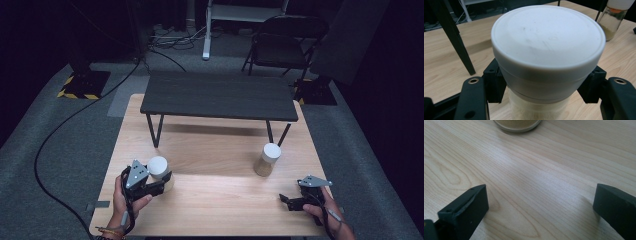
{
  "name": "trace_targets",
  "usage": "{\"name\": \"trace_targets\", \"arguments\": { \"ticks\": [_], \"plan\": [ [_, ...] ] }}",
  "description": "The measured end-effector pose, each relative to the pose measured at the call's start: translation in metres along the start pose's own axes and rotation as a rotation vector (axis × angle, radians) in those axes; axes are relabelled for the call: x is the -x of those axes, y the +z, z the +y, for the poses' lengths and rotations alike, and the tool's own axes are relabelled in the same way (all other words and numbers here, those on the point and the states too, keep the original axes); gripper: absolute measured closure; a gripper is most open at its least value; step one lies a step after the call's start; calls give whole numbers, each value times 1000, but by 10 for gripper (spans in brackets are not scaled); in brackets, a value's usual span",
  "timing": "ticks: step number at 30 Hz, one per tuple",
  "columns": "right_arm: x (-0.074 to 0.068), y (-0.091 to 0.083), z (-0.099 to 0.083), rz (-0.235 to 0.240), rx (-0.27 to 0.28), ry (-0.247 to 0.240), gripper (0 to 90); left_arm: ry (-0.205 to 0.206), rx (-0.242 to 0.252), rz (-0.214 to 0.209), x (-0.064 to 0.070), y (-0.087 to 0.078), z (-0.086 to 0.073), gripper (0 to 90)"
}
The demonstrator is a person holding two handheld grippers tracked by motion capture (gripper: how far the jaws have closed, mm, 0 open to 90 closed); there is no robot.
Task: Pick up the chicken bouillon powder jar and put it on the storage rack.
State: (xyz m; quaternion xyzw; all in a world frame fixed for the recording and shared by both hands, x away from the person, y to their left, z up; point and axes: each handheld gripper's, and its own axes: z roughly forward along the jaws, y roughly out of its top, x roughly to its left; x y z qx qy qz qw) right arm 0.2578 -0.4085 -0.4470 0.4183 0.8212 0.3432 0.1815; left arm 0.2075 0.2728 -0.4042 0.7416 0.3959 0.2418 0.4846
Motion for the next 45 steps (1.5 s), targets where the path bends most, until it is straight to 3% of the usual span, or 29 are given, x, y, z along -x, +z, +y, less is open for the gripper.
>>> {"name": "trace_targets", "arguments": {
  "ticks": [10, 23, 30, 37, 42, 43, 45],
  "plan": [
    [0, 0, 0, 0, 0, 0, 0, -26, 13, 13, -2, 3, 13, 354],
    [0, 0, 0, 0, 0, 0, 0, -55, 28, 35, -2, 14, 41, 354],
    [0, 0, 0, 0, 0, 0, 0, -59, 33, 51, 1, 19, 61, 354],
    [0, 0, 0, 0, 0, 0, 0, -62, 72, 36, -3, 18, 81, 354],
    [0, 0, 0, 0, 0, 0, 0, -59, 102, 41, -6, 17, 101, 354],
    [0, 0, 0, 0, 0, 0, 0, -52, 101, 48, -5, 17, 111, 354],
    [0, 0, 0, 0, 0, 0, 0, -53, 105, 52, -5, 18, 115, 355]
  ]
}}
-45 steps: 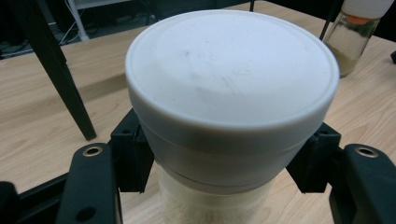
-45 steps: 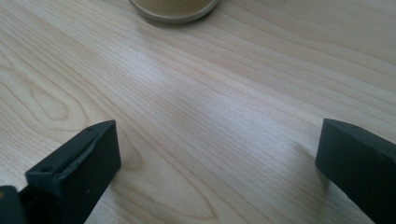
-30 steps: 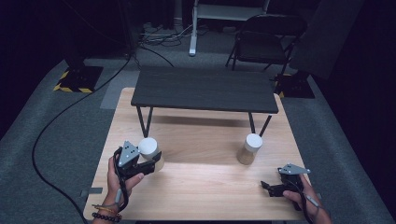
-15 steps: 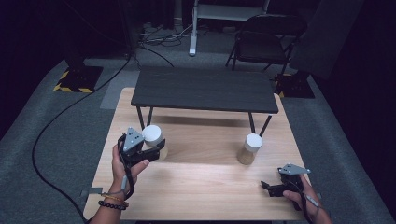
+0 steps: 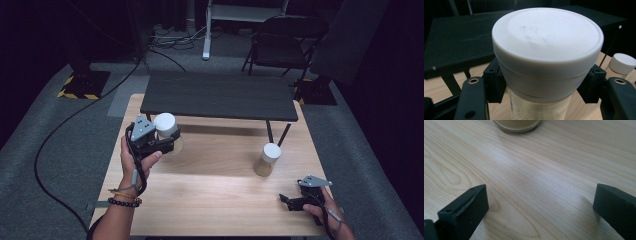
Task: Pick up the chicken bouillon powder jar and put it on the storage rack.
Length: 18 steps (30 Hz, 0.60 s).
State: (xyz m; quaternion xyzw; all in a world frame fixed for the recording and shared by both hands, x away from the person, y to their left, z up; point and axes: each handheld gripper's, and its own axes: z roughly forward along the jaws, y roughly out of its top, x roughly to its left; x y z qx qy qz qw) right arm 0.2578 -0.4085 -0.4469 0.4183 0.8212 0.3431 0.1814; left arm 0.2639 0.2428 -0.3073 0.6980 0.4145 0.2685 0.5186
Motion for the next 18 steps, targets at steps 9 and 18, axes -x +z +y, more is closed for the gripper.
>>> {"name": "trace_targets", "arguments": {
  "ticks": [9, 18],
  "plan": [
    [0, 0, 0, 0, 0, 0, 0, 19, 31, 6, 3, 5, 27, 354],
    [0, 0, 0, 0, 0, 0, 0, 33, 53, 5, 4, 12, 51, 354]
  ]
}}
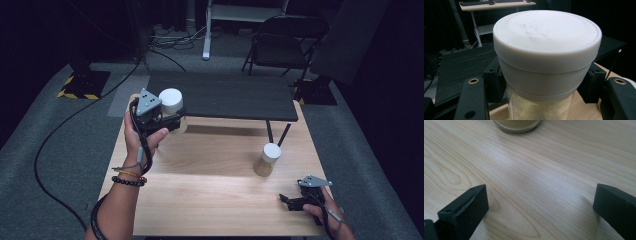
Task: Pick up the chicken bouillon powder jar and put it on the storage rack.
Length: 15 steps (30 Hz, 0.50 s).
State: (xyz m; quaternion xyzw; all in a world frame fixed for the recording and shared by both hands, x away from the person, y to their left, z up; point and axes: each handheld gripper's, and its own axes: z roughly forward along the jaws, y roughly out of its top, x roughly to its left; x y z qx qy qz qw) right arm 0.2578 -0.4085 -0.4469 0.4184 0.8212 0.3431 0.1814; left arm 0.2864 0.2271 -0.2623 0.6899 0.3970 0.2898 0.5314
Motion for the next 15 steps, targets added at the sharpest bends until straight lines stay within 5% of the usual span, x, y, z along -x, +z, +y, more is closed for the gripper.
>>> {"name": "trace_targets", "arguments": {
  "ticks": [15],
  "plan": [
    [0, 0, 0, 2, 0, -2, 0, -14, 25, 2, -2, 30, 28, 354]
  ]
}}
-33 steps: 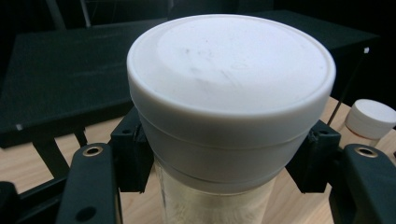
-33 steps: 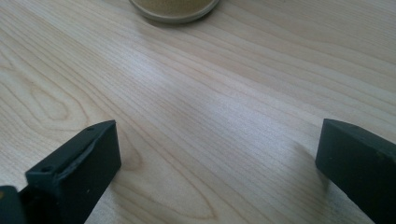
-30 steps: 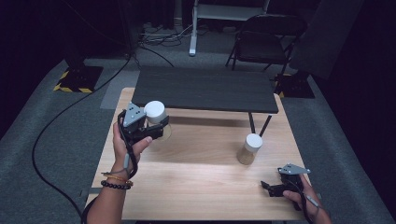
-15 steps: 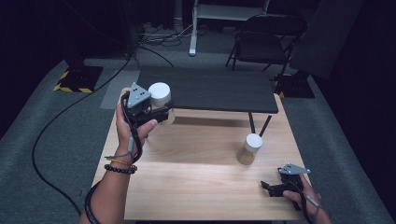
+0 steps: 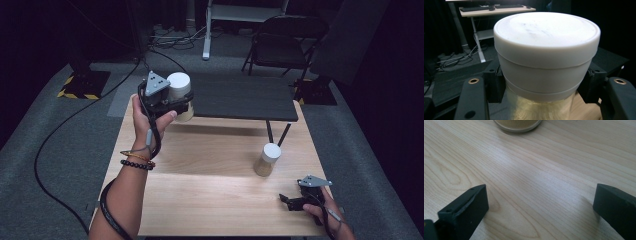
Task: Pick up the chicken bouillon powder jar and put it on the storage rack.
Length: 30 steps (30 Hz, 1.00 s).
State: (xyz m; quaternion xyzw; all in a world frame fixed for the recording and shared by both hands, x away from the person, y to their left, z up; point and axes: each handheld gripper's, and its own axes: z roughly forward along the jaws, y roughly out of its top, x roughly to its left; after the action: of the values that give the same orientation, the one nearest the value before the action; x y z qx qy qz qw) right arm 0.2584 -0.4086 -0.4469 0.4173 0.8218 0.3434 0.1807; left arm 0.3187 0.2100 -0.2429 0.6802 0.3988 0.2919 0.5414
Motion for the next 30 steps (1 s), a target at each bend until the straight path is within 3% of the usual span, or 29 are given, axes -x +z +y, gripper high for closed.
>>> {"name": "trace_targets", "arguments": {
  "ticks": [17, 24, 30],
  "plan": [
    [0, 0, 0, 0, 0, 0, 0, -1, -27, 42, -9, 52, 17, 354],
    [0, 0, 0, 0, 0, 1, 0, 4, -52, 68, -14, 64, 18, 354],
    [0, 0, 0, 0, 0, 0, 0, -17, -68, 79, -21, 73, 16, 354]
  ]
}}
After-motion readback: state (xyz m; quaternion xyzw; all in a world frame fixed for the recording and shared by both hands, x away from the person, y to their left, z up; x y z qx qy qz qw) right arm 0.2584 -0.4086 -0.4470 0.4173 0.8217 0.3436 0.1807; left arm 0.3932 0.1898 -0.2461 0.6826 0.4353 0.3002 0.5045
